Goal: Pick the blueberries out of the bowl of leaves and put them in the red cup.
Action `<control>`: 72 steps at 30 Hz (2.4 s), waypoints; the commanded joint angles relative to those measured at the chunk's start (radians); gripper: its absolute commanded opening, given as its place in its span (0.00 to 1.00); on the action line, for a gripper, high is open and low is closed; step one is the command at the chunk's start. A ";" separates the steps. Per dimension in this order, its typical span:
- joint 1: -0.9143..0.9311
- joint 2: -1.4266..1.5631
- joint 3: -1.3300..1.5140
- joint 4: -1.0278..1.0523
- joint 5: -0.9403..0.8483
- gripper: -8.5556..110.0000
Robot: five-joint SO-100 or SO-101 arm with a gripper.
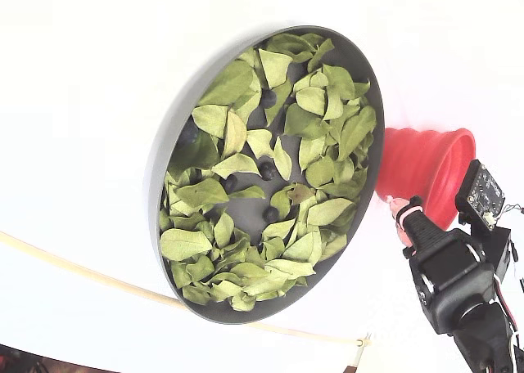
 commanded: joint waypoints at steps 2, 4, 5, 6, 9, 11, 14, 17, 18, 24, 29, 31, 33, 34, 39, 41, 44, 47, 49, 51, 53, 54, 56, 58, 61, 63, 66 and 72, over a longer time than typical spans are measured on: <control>0.040 0.110 -0.037 0.006 -0.008 0.16; 0.049 0.114 -0.044 0.006 -0.009 0.16; 0.052 0.117 -0.048 0.008 -0.011 0.16; 0.057 0.120 -0.051 0.008 -0.011 0.16; 0.069 0.123 -0.067 0.012 -0.017 0.16; 0.077 0.123 -0.081 0.014 -0.020 0.16; 0.087 0.123 -0.098 0.014 -0.025 0.16; 0.100 0.124 -0.118 0.014 -0.026 0.16; 0.103 0.124 -0.124 0.014 -0.026 0.16; 0.126 0.112 -0.163 0.015 -0.034 0.16; 0.144 0.071 -0.206 0.015 -0.040 0.16; 0.155 0.054 -0.224 0.014 -0.041 0.16; 0.163 0.043 -0.241 0.014 -0.041 0.16; 0.166 0.034 -0.250 0.014 -0.041 0.16; 0.181 -0.009 -0.288 0.011 -0.040 0.16; 0.189 -0.025 -0.299 0.000 -0.041 0.16; 0.201 -0.051 -0.311 -0.029 -0.046 0.16; 0.210 -0.080 -0.339 -0.031 -0.046 0.16; 0.216 -0.100 -0.360 -0.031 -0.043 0.16; 0.222 -0.118 -0.382 -0.031 -0.040 0.16; 0.225 -0.135 -0.402 -0.031 -0.040 0.16; 0.227 -0.143 -0.411 -0.031 -0.038 0.17; 0.230 -0.156 -0.428 -0.031 -0.037 0.17; 0.232 -0.166 -0.440 -0.031 -0.032 0.17; 0.232 -0.181 -0.453 -0.041 -0.032 0.19; 0.232 -0.196 -0.466 -0.044 -0.031 0.19; 0.232 -0.206 -0.474 -0.046 -0.023 0.20; 0.193 -0.138 -0.411 -0.044 -0.023 0.21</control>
